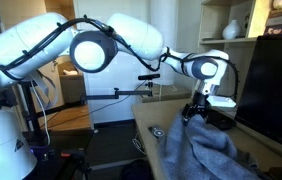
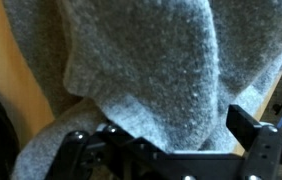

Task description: Hang the sweater on the computer

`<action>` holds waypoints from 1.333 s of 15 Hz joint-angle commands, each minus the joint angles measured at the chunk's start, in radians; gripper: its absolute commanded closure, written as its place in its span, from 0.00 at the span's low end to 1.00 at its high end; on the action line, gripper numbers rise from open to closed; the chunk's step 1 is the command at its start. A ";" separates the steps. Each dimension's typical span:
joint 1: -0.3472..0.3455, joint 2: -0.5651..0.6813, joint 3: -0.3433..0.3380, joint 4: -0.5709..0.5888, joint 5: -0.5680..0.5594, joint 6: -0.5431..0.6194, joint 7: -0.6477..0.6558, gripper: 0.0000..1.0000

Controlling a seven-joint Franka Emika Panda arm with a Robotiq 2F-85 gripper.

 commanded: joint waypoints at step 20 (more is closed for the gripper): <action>0.038 -0.102 -0.003 -0.072 -0.047 0.100 -0.003 0.93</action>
